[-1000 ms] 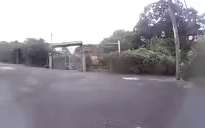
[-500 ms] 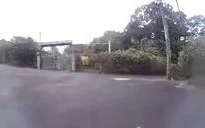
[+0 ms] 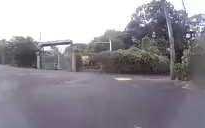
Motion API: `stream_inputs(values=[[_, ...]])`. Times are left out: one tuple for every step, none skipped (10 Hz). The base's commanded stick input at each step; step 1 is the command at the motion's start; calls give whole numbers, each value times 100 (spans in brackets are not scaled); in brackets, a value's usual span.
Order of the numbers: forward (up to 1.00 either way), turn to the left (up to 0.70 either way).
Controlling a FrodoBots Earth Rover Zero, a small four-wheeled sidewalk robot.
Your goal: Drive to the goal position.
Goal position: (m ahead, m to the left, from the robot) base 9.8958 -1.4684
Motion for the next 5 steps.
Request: stream_inputs(values=[[50,0],[50,0],[50,0],[50,0],[50,0]])
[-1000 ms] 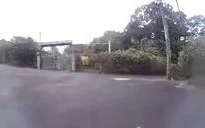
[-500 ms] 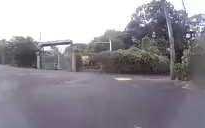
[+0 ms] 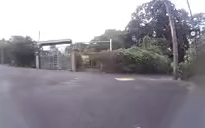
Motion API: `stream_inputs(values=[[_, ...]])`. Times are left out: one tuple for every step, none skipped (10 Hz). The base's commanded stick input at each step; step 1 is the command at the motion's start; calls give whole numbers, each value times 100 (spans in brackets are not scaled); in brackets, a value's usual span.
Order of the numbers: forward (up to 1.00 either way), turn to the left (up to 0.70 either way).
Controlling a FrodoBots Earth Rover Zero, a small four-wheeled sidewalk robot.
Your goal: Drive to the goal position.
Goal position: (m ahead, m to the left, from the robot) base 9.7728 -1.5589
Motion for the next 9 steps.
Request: stream_inputs(values=[[50,0],[50,0],[50,0],[50,0],[50,0],[50,0],[50,0],[50,0],[50,0]])
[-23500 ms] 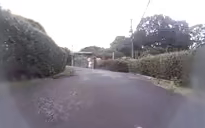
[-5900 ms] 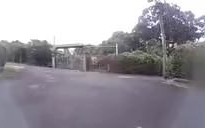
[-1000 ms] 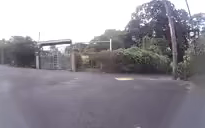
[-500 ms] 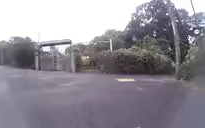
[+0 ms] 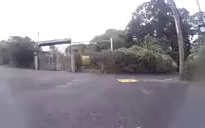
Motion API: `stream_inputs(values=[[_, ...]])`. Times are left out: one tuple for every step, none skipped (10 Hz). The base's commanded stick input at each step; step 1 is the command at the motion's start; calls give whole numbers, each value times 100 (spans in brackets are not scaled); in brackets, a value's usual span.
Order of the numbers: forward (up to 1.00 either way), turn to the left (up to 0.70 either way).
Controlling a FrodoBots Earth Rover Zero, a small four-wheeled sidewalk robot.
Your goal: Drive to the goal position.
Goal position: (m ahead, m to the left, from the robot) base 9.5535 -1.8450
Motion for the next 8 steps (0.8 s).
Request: stream_inputs(values=[[50,0],[50,0],[50,0],[50,0],[50,0],[50,0],[50,0],[50,0]])
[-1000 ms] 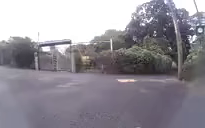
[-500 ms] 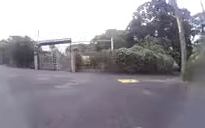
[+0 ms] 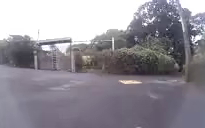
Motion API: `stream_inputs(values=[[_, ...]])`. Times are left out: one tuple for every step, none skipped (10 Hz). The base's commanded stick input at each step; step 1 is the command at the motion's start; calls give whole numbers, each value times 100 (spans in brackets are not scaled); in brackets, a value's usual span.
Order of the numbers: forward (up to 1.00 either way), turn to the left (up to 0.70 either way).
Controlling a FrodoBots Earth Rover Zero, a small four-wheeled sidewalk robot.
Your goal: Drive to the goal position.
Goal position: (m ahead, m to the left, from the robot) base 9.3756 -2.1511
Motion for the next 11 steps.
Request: stream_inputs(values=[[50,0],[50,0],[50,0],[50,0],[50,0],[50,-5],[50,-50],[50,-50],[50,-50],[50,-50],[50,-50]])
